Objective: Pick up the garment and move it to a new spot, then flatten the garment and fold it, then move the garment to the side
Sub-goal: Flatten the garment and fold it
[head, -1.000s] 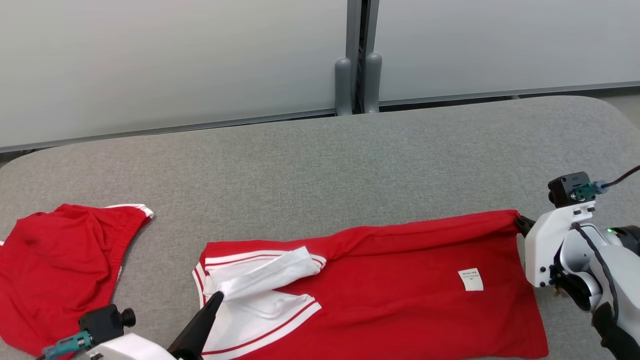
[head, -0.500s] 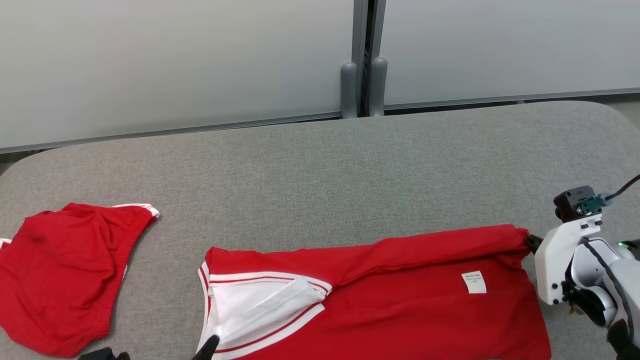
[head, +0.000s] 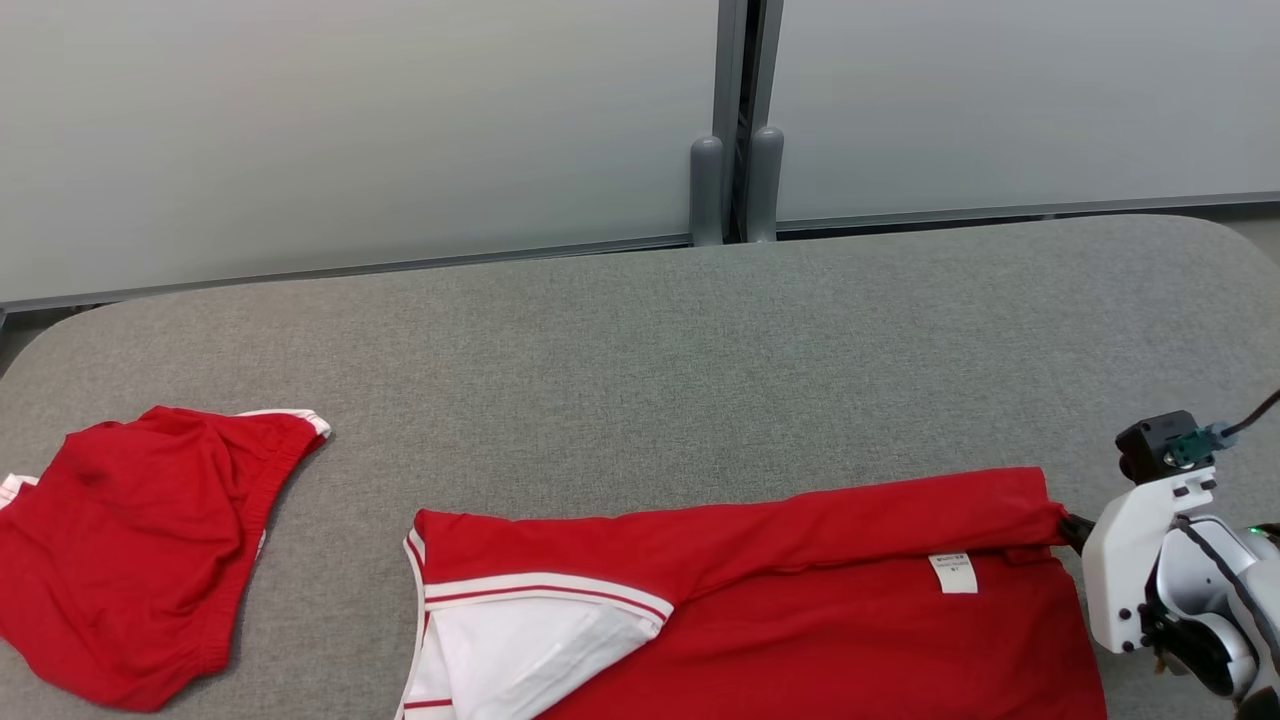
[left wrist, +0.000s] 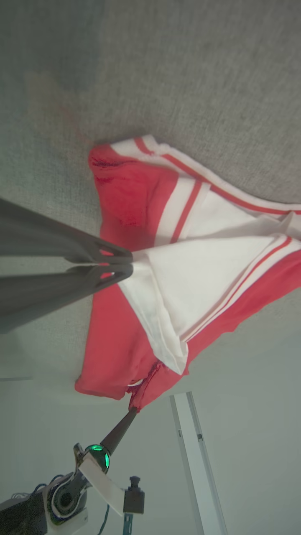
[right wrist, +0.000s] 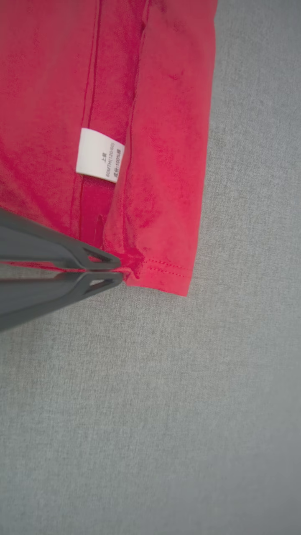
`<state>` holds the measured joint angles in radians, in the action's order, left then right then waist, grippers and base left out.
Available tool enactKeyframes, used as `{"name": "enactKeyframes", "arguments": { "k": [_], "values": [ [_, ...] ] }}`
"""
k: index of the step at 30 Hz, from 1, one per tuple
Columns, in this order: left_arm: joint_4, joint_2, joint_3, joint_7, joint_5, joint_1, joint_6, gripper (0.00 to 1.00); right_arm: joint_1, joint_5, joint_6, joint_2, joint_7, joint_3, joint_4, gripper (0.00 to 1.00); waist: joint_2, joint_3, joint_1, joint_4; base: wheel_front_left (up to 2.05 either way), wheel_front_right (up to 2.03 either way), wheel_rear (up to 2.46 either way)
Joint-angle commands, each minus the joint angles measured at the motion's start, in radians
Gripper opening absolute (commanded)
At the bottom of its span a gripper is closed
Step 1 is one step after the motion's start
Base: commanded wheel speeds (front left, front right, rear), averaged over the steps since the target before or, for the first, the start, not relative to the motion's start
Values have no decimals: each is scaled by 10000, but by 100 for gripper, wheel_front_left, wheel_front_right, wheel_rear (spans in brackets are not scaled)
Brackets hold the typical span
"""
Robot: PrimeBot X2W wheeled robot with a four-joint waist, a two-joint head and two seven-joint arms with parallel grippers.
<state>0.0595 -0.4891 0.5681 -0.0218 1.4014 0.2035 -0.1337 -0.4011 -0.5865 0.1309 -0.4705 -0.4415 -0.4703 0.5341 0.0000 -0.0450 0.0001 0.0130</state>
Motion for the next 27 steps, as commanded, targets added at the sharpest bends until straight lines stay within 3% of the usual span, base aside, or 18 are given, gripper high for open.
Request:
{"name": "enactKeyframes", "arguments": {
  "k": [1, 9, 10, 11, 19, 23, 27],
  "values": [
    [-47, -58, 5, -6, -132, -39, -52, 0, 108, 99, -1, -123, -51, 79, -55, 0, 0, 2, -1, 0, 0, 0, 0],
    [-538, -123, 187, 91, -655, -384, -283, 0, 731, 647, -1, 1, -490, 730, -623, 0, 0, 28, -1, 46, 0, 0, 0],
    [-642, -142, 129, 232, -814, -461, -356, 0, 796, 710, -1, 65, -426, 832, -689, 10, 0, 38, -1, 40, 0, 0, 0],
    [-724, -119, 146, 325, -920, -534, -421, 100, 868, 712, -1, 161, -429, 963, -711, 100, 0, 50, -1, 36, 0, 0, 0],
    [-1217, -59, 116, 1123, -1805, -914, -821, 100, 1636, 1003, -1, 506, -748, 1718, -1026, 100, 0, 408, -1, -128, 0, 0, 0],
    [-1178, 122, -269, 2363, -2495, -1076, -777, 100, 2330, 907, 0, 968, -433, 2887, -1522, 100, 0, 620, -1, -291, 0, 0, 0],
    [-964, 409, -967, 2841, -3671, -1323, -706, 100, 3028, 1237, 0, 1666, -578, 4168, -2055, 100, 0, 738, -1, -371, 0, 0, 0]
  ]
}}
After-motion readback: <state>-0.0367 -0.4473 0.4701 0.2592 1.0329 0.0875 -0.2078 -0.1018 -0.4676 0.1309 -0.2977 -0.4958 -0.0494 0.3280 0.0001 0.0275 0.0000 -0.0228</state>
